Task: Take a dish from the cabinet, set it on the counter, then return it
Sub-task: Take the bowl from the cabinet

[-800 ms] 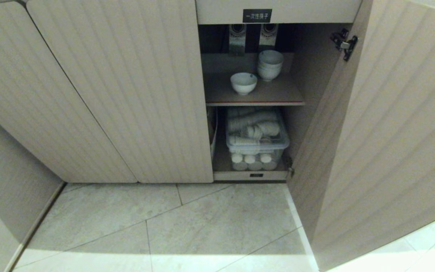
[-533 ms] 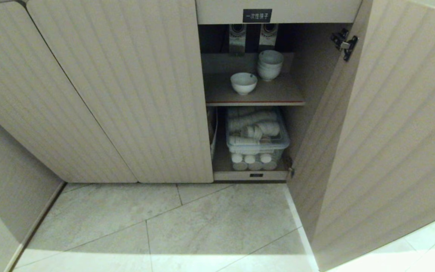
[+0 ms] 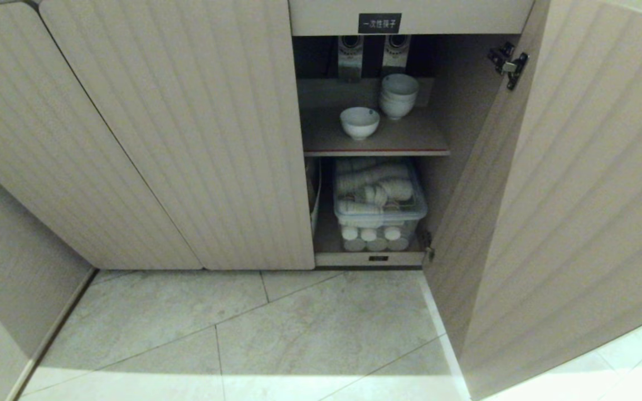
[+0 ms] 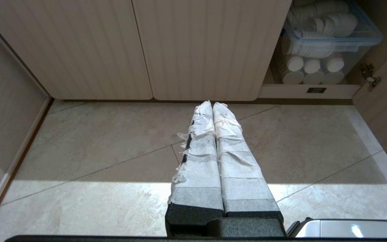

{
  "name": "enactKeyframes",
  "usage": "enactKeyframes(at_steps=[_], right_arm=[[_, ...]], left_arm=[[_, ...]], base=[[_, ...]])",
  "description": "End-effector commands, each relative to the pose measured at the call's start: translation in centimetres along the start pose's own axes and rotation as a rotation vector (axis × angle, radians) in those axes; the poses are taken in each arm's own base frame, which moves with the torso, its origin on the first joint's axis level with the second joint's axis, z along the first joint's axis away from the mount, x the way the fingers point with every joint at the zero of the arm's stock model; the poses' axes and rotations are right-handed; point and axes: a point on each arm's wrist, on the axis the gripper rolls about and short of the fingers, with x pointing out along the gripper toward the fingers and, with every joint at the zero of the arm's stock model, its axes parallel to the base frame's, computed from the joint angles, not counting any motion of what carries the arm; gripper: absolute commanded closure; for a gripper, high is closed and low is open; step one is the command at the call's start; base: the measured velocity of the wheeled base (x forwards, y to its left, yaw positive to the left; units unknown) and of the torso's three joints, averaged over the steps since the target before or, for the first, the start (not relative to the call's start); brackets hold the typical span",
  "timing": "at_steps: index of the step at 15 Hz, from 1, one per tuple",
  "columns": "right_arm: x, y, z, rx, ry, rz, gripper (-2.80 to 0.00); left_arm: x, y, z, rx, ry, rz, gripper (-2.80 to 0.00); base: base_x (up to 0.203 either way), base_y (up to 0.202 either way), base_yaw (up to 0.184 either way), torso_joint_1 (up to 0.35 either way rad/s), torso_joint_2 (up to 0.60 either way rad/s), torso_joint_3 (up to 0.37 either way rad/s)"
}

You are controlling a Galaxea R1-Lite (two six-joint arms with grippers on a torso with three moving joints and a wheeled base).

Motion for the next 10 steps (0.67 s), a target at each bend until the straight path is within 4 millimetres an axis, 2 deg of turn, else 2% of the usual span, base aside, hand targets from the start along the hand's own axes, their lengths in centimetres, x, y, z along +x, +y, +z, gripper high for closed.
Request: enactKeyframes(at_steps=[1, 10], right_arm=[[0.01, 0.00, 0.01, 0.000, 0.001, 0.000, 0.00], [0.01, 0.00, 0.01, 0.000, 0.001, 0.001, 0.00]], left_arm=[[0.00, 0.00, 0.00, 0.000, -0.001, 0.000, 0.00], [0.00, 0.00, 0.00, 0.000, -0.001, 0.000, 0.00]], base=[[0.000, 0.000, 0.000, 0.000, 0.00, 0.000], [0.000, 0.000, 0.000, 0.000, 0.00, 0.000]])
